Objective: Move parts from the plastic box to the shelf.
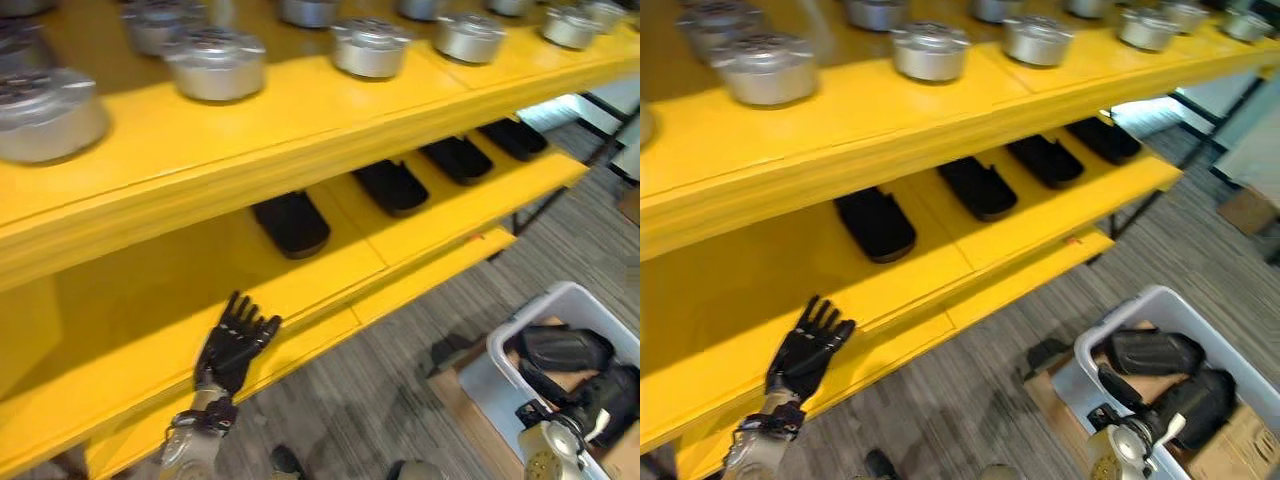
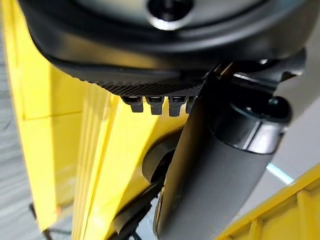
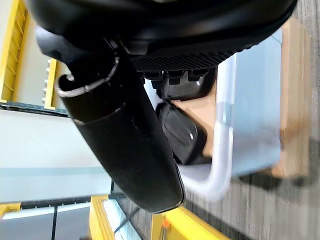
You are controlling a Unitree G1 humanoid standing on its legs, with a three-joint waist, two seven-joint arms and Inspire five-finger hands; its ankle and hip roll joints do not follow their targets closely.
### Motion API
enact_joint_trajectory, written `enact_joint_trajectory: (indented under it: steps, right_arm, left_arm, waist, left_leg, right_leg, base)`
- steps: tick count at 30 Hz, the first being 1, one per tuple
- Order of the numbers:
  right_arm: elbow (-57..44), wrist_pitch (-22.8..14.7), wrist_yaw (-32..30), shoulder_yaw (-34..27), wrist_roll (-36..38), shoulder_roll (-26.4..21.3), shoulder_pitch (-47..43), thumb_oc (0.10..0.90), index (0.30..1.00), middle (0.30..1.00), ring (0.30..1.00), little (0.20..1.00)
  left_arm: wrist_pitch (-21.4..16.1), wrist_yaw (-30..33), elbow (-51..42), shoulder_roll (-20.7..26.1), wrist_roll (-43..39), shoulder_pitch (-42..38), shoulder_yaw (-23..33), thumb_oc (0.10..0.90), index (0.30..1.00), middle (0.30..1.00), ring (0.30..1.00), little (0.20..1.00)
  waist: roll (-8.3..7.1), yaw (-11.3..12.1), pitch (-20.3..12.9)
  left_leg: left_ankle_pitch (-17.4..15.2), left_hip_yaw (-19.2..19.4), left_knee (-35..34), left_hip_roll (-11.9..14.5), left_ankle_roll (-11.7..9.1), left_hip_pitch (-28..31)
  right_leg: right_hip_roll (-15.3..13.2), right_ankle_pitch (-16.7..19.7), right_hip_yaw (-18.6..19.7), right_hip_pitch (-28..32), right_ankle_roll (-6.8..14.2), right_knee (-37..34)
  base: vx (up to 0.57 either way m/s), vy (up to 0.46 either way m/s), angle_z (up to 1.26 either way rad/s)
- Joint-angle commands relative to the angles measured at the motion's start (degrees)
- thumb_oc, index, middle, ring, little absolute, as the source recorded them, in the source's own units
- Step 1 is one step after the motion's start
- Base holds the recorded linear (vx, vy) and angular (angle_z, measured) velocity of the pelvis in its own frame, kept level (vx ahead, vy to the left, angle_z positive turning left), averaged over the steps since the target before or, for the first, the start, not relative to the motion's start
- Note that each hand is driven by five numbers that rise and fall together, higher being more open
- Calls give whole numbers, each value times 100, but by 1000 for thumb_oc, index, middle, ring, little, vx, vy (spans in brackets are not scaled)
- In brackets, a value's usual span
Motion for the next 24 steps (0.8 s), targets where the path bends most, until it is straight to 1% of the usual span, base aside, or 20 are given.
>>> enact_joint_trajectory:
  steps: [1,3,4,6,7,8,10,14,15,16,18,19,21,22,24]
  right_arm:
    - [-322,-139,-165,-566,-551,-555,-115,900,1000,1000,1000,1000]
    - [-337,-124,-206,-599,-533,-591,-58,900,1000,1000,1000,1000]
    - [-342,-58,-289,-700,-509,-608,34,900,1000,1000,1000,1000]
    - [-326,-49,-284,-741,-576,-615,83,900,1000,1000,1000,1000]
    - [-304,30,-263,-765,-698,-620,129,900,1000,1000,1000,1000]
    - [-310,234,-295,-750,-667,-644,163,900,1000,1000,1000,1000]
    - [-324,158,-352,-747,-745,-672,205,900,1000,1000,1000,1000]
    - [-403,121,-400,-772,-669,-685,293,900,1000,1000,1000,1000]
    - [-409,112,-401,-787,-670,-693,324,900,1000,1000,1000,1000]
    - [-502,39,-218,-788,-674,-723,375,900,1000,1000,1000,1000]
    - [-584,33,-217,-753,-667,-705,356,900,1000,1000,1000,1000]
    - [-656,24,-238,-721,-698,-687,355,900,1000,1000,1000,1000]
    - [-976,-129,-409,-668,-900,-681,416,900,1000,1000,1000,1000]
    - [-984,-128,-415,-667,-910,-676,421,900,1000,1000,1000,1000]
    - [-1196,-211,-446,-690,-1238,-760,499,900,1000,1000,1000,1000]
  left_arm:
    - [-325,-247,-956,103,-58,-153,-19,900,1000,1000,1000,1000]
    - [-314,-259,-966,85,-57,-112,-43,900,1000,1000,1000,1000]
    - [-274,-318,-955,40,-80,-46,-65,900,1000,1000,1000,1000]
    - [-267,-350,-951,25,-89,-20,-78,900,1000,1000,1000,1000]
    - [-243,-381,-951,19,-97,5,-105,900,1000,1000,1000,1000]
    - [-171,-478,-958,21,-85,34,-124,900,1000,1000,1000,1000]
    - [-97,-533,-964,36,-61,42,-126,900,1000,1000,1000,1000]
    - [-55,-603,-977,46,-109,27,-168,900,1000,1000,1000,1000]
    - [25,-600,-1005,37,-214,14,-181,900,1000,1000,1000,1000]
    - [511,-498,-1112,-123,-1395,-16,-209,900,1000,1000,1000,1000]
    - [600,-524,-1088,-229,-1679,-41,-187,900,1000,1000,1000,1000]
    - [608,-554,-1074,-280,-1683,-64,-172,900,1000,1000,1000,1000]
    - [691,-628,-1140,-375,-1283,-154,-232,900,1000,1000,1000,1000]
    - [692,-626,-1143,-377,-1280,-152,-233,900,1000,1000,1000,1000]
    - [753,-516,-1197,-378,-1340,-154,-294,900,1000,1000,1000,1000]
  waist:
    - [-55,-95,-319]
    - [-51,-127,-315]
    - [-51,-208,-297]
    - [-43,-243,-288]
    - [-36,-273,-278]
    - [-37,-327,-254]
    - [-53,-396,-253]
    - [-76,-506,-247]
    - [-81,-532,-242]
    - [-96,-605,-236]
    - [-97,-645,-245]
    - [-102,-674,-253]
    - [-98,-792,-307]
    - [-96,-790,-309]
    - [-75,-871,-340]
  left_leg:
    - [-341,-377,-153,-222,-99,562]
    - [-301,-347,-198,-213,-130,595]
    - [-282,-321,-216,-202,-173,642]
    - [-274,-310,-222,-188,-196,666]
    - [-275,-302,-229,-177,-215,691]
    - [-272,-278,-240,-160,-238,718]
    - [-262,-250,-247,-162,-263,731]
    - [-263,-188,-252,-173,-291,762]
    - [-266,-179,-253,-177,-300,776]
    - [-270,-159,-260,-179,-323,827]
    - [-270,-151,-262,-177,-336,850]
    - [-272,-148,-262,-171,-342,863]
    - [-264,-136,-262,-145,-363,889]
    - [-263,-134,-262,-143,-365,889]
    - [-258,-119,-262,-128,-384,908]
  right_leg:
    - [46,219,266,-441,108,373]
    - [106,158,250,-435,80,303]
    - [193,97,253,-460,51,182]
    - [230,72,254,-479,36,130]
    - [260,56,248,-514,24,98]
    - [339,-3,256,-572,-5,23]
    - [420,1,285,-627,5,-56]
    - [491,80,316,-713,34,-202]
    - [496,121,319,-739,47,-241]
    - [498,262,357,-821,87,-352]
    - [528,287,399,-848,85,-382]
    - [555,286,430,-860,72,-391]
    - [655,225,566,-867,-33,-450]
    - [658,224,567,-866,-36,-452]
    - [718,175,633,-852,-96,-478]
  base:
    - [-51,-235,-50]
    - [-29,-170,-27]
    - [-21,-126,-16]
    - [-31,-139,-15]
    - [-94,-247,-16]
    - [-104,-250,-16]
    - [-89,-164,-10]
    - [-82,-102,-16]
    - [-141,-218,-15]
    - [-126,-204,-14]
    - [-83,-161,-14]
    - [-84,-190,-14]
    - [-105,-203,-9]
    - [-86,-161,-16]
    - [-66,-182,-20]
